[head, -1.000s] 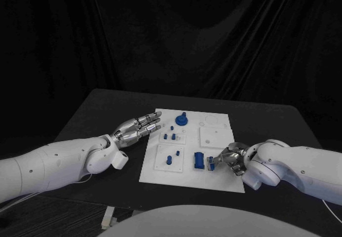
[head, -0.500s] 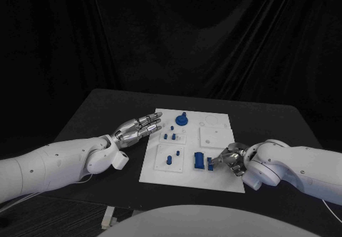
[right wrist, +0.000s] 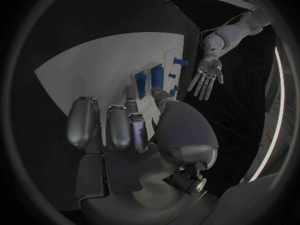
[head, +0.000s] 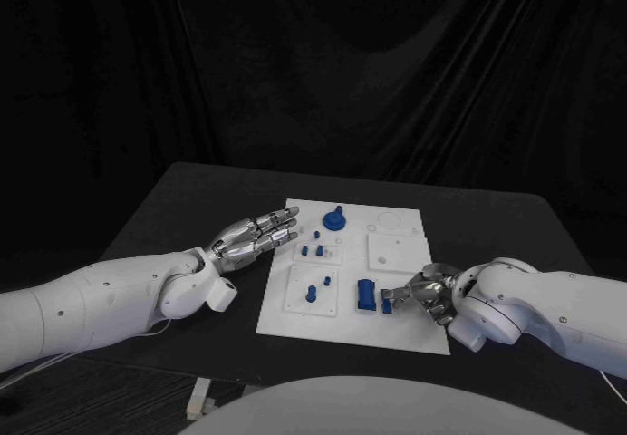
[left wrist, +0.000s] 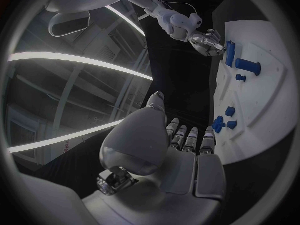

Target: Assemble the parts on the task board

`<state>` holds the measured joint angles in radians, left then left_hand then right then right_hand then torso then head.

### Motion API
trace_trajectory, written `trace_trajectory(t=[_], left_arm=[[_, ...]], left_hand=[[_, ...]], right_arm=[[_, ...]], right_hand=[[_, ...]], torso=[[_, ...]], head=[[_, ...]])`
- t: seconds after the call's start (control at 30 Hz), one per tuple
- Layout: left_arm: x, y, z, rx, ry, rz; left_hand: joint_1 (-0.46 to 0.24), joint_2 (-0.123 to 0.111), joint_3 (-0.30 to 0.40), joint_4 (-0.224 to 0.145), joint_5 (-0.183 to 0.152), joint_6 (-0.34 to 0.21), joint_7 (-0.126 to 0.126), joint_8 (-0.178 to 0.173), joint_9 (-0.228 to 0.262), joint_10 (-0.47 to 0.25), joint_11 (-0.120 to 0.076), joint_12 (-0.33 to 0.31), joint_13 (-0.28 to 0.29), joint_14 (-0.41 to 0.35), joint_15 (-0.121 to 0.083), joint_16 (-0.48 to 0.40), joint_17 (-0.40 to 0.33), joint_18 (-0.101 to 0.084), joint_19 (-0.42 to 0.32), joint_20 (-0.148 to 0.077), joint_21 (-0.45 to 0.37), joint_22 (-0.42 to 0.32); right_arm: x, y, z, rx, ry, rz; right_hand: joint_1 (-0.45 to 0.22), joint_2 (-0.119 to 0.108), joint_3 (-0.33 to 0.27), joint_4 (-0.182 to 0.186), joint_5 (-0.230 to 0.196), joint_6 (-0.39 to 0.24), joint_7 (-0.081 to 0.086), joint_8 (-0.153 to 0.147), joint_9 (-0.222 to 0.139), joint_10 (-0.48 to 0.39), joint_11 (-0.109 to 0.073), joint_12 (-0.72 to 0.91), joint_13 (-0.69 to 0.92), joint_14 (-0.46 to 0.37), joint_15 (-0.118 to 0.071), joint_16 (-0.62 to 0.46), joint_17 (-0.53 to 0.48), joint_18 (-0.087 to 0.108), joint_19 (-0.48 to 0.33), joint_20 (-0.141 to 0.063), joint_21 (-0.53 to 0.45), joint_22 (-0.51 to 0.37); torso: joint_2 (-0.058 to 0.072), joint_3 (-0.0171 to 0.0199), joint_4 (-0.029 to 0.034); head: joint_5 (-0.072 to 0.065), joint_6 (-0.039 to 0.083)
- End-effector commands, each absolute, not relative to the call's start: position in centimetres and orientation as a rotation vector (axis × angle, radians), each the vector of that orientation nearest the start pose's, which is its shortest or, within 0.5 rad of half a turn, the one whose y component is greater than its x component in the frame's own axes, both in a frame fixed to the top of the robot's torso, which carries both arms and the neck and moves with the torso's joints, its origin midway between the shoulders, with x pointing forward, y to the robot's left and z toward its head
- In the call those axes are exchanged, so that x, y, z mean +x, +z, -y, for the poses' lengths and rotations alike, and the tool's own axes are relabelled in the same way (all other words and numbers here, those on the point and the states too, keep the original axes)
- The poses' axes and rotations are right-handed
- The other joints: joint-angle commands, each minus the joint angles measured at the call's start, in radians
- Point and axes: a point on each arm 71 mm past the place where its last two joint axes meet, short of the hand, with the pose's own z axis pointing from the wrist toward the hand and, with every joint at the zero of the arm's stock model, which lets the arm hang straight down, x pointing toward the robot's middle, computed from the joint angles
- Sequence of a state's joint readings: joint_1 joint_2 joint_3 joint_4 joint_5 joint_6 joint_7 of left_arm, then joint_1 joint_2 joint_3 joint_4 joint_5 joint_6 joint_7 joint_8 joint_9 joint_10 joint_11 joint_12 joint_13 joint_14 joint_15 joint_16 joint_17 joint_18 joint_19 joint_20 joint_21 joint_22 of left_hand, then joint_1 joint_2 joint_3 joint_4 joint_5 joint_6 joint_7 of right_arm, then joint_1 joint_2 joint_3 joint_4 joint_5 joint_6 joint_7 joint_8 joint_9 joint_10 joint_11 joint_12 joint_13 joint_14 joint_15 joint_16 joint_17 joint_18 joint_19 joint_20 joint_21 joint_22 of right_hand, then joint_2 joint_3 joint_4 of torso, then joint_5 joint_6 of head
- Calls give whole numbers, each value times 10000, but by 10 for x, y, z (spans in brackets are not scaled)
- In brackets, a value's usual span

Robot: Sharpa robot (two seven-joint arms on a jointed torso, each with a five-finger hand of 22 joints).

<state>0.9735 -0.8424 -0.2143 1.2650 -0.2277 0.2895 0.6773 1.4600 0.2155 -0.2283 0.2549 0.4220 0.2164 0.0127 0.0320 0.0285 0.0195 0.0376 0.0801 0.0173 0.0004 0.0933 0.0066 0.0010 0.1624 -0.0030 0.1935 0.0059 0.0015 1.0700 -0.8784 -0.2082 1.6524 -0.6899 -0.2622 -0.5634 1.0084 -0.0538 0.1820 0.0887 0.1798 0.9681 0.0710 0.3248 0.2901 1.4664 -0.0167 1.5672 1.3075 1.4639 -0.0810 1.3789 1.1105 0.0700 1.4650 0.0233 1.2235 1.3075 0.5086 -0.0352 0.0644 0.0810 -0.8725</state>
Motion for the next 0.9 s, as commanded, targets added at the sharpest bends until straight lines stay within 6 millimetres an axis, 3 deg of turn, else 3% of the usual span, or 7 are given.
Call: trace_trajectory(t=[0.03,0.4,0.47,0.63,0.7,0.73,0.9], left_arm=[[420,-332,-260,-9560,-18945,-17274],[420,-332,-260,-9564,-18910,-17263],[420,-332,-260,-9564,-18914,-17267],[420,-333,-259,-9565,-18923,-17279],[420,-333,-260,-9568,-18919,-17280],[420,-333,-260,-9570,-18915,-17282],[420,-333,-260,-9573,-18912,-17285]], left_hand=[[7,125,23,-31,38,18,87,8,15,-12,-32,-31,-11,-4,57,-66,-10,115,30,73,-59,-15],[7,125,23,-37,55,30,88,11,17,-8,-31,-17,-8,-4,62,-66,-10,113,30,77,-59,-15],[7,126,24,-41,69,34,90,13,17,-3,-28,-4,-6,-4,66,-66,-10,112,30,80,-59,-15],[8,134,28,-49,92,42,95,15,19,0,-25,-3,-5,-4,78,-66,-10,109,30,87,-59,-15],[8,141,32,-54,103,45,100,16,19,2,-26,2,-4,-4,88,-66,-10,106,30,92,-59,-15],[8,143,33,-57,107,51,101,18,20,3,-25,2,-4,-4,92,-66,-10,105,30,95,-59,-15],[10,151,37,-61,121,44,104,17,19,4,-26,4,-4,-4,101,-66,-10,102,30,99,-59,-15]], right_arm=[[387,-313,215,7683,5227,-23493],[393,-272,216,3252,6522,-20568],[391,-270,213,2127,6548,-20227],[385,-276,207,304,6328,-20014],[383,-280,205,-129,6166,-20099],[382,-282,205,-277,6091,-20156],[381,-290,203,-678,5730,-20409]], right_hand=[[-120,-6,-120,187,-83,45,-53,3,24,1044,29,36,2633,369,-1,-1,57,62,64,48,-68,1604],[1516,-184,-712,-152,145,-293,-165,1226,752,1044,-75,36,2633,475,-95,350,741,-28,187,-42,352,1741],[1974,-120,-1153,0,20,-904,-244,2386,1551,1044,-104,36,2633,471,-139,417,871,-31,183,-105,415,1762],[2560,-267,-1632,568,-420,-1536,-450,4306,2917,1044,-345,36,2633,464,-279,418,909,-44,183,-205,451,1772],[2706,-394,-1799,997,-716,-1668,-606,5510,3816,1044,-437,36,2633,467,-364,416,927,-41,184,-272,431,1768],[2894,-447,-1865,1423,-809,-1949,-814,6744,4881,1044,-580,36,2633,476,-513,424,969,-47,196,-383,442,1773],[3033,-611,-1953,1892,-1112,-1373,-956,8086,6435,1044,-731,36,2633,475,-601,412,974,-47,196,-488,427,1771]], torso=[[1,0,2],[-6,3,-6],[-8,3,-2],[-8,0,-3],[-7,-1,4],[-4,0,8],[9,-1,-8]], head=[[10,-1],[-5,-1],[-20,-1],[-14,-1],[-4,-1],[-4,-1],[-31,-1]])
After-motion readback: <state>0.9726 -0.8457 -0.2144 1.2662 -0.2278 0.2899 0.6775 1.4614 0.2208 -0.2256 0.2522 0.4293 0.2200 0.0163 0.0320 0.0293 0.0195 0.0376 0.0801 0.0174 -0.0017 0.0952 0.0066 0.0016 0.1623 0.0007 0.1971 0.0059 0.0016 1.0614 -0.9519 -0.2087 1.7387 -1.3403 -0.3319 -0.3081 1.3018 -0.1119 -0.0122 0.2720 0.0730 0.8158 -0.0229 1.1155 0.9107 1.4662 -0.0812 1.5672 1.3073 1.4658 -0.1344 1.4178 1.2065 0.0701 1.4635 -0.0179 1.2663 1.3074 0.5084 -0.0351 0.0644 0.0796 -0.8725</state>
